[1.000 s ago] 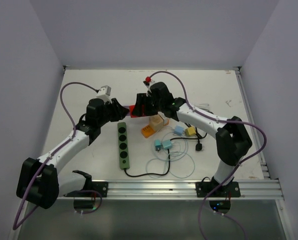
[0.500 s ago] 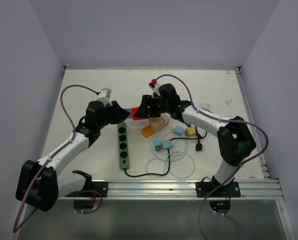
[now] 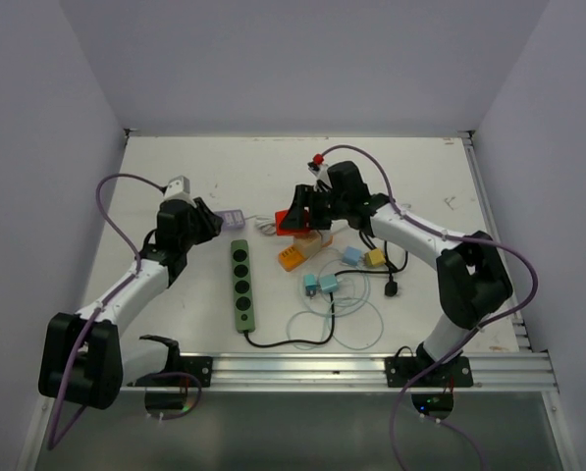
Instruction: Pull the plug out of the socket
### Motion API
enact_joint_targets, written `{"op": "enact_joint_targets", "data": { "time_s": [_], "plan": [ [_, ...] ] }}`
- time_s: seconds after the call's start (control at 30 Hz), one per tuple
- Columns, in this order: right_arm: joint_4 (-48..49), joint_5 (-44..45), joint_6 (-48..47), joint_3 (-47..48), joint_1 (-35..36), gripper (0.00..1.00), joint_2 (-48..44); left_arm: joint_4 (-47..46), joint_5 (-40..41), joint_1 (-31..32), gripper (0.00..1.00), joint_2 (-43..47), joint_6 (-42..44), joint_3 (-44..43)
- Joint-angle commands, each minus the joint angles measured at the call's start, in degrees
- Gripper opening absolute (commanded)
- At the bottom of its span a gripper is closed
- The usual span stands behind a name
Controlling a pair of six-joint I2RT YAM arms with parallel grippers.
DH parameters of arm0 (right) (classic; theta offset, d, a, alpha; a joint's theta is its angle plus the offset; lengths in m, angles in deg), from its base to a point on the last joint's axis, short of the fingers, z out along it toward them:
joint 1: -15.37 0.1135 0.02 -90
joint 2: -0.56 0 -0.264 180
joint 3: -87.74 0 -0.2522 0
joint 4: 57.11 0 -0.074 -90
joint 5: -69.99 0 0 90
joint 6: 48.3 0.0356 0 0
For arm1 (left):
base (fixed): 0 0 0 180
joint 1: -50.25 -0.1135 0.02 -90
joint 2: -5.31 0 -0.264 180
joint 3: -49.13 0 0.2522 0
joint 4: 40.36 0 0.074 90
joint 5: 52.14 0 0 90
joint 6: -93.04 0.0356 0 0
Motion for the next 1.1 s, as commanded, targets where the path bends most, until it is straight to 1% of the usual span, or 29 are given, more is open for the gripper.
{"op": "enact_joint_targets", "data": {
  "time_s": [0.0, 0.13, 0.23, 0.27, 0.33, 0.47, 0.6, 0.67, 0.73, 0.77, 0.83, 0.87, 0.9, 1.0, 1.07],
  "plan": [
    [-1.6, 0.9, -1.6, 2.9, 0.2, 0.0, -4.7, -1.3, 2.1, -0.1, 0.0, -2.4, 1.3, -0.7],
    [-1.7, 1.6, -2.1, 3.3, 0.1, 0.0, -6.0, -4.7, 1.9, -0.3, 0.0, -4.2, -0.5, -0.5],
    [-2.7, 1.9, -2.5, 3.7, -0.5, 0.0, -7.3, -8.1, -0.2, -1.1, 0.0, -6.5, -2.2, -1.2],
    [-3.1, 1.9, -2.6, 3.6, -0.6, 0.0, -7.7, -9.1, -2.5, -1.5, 0.0, -7.1, -3.2, -1.2],
    [-3.3, 1.9, -2.9, 3.5, -1.5, 0.0, -9.0, -11.2, -4.1, -2.9, 0.0, -9.5, -3.9, -2.2],
    [-4.0, 2.2, -3.6, 2.6, -3.4, 0.0, -10.5, -11.2, -7.1, -4.8, 0.0, -14.3, -3.3, -5.5],
    [-2.9, 1.2, -2.6, 0.1, -7.7, 0.0, -11.7, -12.1, -9.7, -6.6, 0.01, -18.4, -3.3, -7.2],
    [-2.4, 0.9, -2.0, -1.6, -9.3, 0.0, -12.6, -11.4, -10.1, -6.7, 0.09, -20.8, -3.1, -8.9],
    [-2.3, 0.6, -1.6, -3.2, -12.0, 0.0, -13.2, -10.4, -10.7, -7.0, 0.13, -22.2, -3.1, -10.1],
    [-1.9, 0.4, -1.6, -3.8, -13.9, 0.0, -13.7, -10.4, -11.4, -7.2, 0.2, -23.4, -3.5, -10.2],
    [-1.9, 1.4, -2.0, -5.6, -15.8, 0.0, -14.5, -10.5, -12.2, -7.9, 0.27, -24.3, -4.0, -10.6],
    [-2.8, 2.6, -2.4, -6.2, -17.3, 0.0, -14.8, -10.4, -12.9, -8.1, 0.35, -25.2, -4.2, -10.6],
    [-3.4, 3.7, -3.0, -6.6, -18.3, 0.0, -15.4, -10.4, -12.9, -8.5, 0.38, -25.6, -4.1, -10.6],
    [-4.0, 6.8, -3.8, -9.2, -21.1, 0.0, -16.3, -7.9, -11.2, -8.7, 0.47, -26.8, -3.4, -11.4],
    [-6.0, 12.2, -5.7, -10.1, -21.8, 0.0, -16.6, -6.9, -10.5, -9.0, 0.52, -27.3, -3.1, -11.7]
  ]
}}
